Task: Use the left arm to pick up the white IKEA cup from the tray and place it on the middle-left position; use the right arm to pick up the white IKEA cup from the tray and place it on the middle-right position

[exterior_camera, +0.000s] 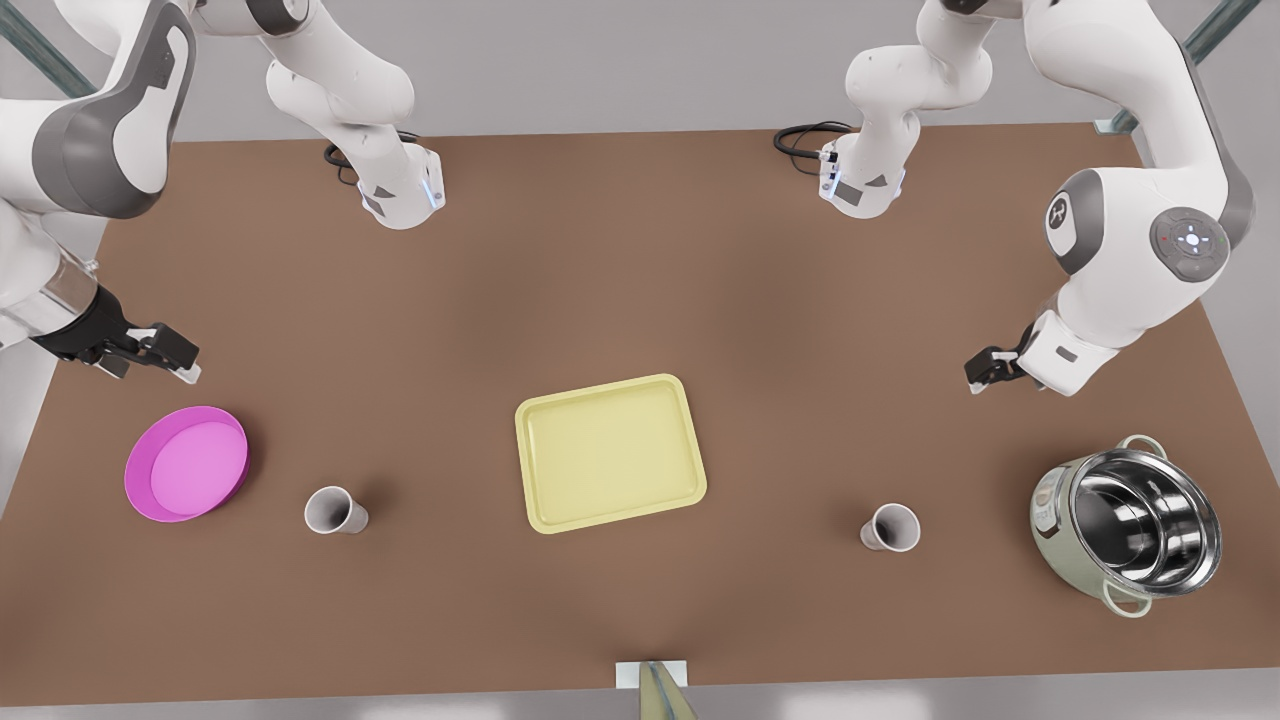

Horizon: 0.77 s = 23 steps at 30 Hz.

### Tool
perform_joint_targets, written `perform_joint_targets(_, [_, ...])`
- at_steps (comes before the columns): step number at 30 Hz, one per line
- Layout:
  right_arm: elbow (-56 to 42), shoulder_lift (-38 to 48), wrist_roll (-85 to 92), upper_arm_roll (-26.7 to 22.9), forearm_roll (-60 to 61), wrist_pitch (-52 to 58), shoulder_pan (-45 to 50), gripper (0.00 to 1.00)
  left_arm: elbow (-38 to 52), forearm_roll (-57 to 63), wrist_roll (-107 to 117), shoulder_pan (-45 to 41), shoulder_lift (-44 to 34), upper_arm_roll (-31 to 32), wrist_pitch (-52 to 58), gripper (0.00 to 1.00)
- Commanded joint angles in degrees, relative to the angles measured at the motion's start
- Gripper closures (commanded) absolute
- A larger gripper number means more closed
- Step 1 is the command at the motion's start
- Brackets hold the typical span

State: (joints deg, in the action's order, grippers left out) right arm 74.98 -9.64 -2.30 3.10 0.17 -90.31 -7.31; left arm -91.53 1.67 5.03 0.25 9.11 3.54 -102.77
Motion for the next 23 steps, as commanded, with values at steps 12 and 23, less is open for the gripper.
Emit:
perform_joint_targets(12, [-0.1, 0.1, -0.1, -0.2, 0.0, -0.7, -0.2, 0.00, 0.0, 0.1, -1.4, -0.3, -0.1, 0.1, 0.5, 0.00])
perform_joint_targets(23, [-0.1, 0.1, 0.3, -0.5, 0.1, -0.7, -0.2, 0.00, -0.1, -0.4, 9.4, -3.9, -0.3, 1.3, 0.9, 0.00])
